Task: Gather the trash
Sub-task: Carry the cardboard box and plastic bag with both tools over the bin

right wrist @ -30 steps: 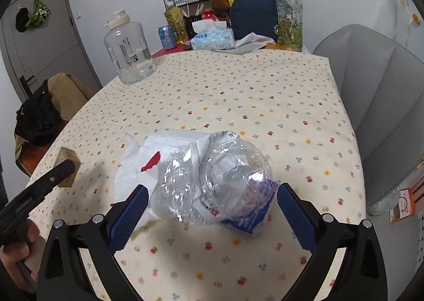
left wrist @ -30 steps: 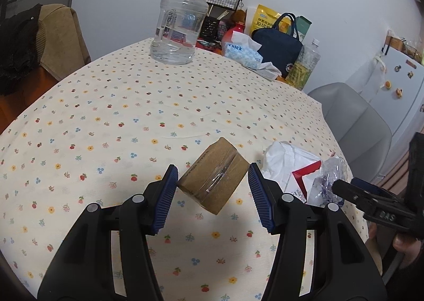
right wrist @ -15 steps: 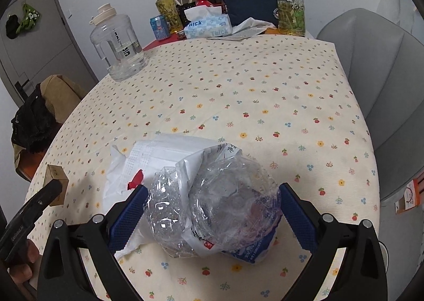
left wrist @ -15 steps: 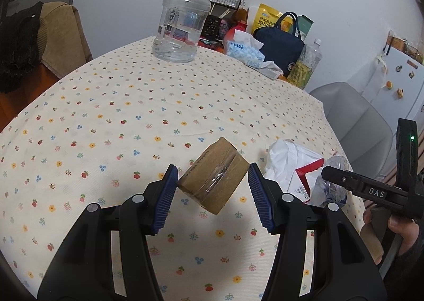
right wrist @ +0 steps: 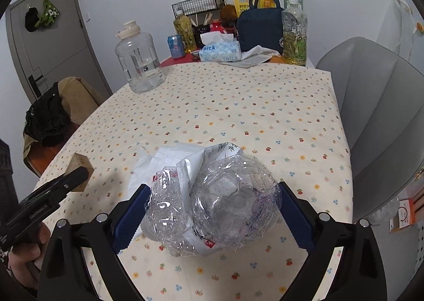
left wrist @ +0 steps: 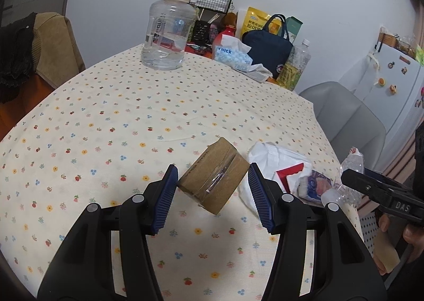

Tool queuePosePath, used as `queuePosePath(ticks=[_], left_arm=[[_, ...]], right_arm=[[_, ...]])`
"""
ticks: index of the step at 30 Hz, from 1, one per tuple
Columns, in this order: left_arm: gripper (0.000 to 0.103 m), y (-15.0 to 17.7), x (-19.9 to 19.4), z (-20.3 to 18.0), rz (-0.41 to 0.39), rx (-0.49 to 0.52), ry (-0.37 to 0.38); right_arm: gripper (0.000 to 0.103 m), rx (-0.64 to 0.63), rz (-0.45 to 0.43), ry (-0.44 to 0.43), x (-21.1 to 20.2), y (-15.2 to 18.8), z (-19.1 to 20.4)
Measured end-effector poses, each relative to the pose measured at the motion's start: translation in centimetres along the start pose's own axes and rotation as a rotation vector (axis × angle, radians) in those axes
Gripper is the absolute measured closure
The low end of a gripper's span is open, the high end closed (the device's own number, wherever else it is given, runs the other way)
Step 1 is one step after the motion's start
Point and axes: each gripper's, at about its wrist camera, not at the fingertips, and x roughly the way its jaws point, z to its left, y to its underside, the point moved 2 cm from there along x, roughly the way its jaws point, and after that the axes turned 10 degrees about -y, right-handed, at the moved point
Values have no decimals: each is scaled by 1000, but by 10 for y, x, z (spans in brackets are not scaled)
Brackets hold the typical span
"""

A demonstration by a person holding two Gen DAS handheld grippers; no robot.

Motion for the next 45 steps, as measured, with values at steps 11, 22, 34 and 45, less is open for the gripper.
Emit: queuePosePath(ticks=[11, 22, 34, 45], left_arm=[[48, 4, -11, -46, -6, 73, 70], [48, 11, -17, -100, -3, 156, 130], [48, 22, -20, -177, 4, 278, 220], [48, 48, -25, -270, 31, 421, 323]], right_arm=[[11, 56, -76, -6, -52, 25, -19], [12, 156, -122, 29, -87, 50, -61], [11, 273, -190, 144, -143, 77, -128], [11, 394, -213, 257, -184, 118, -196]])
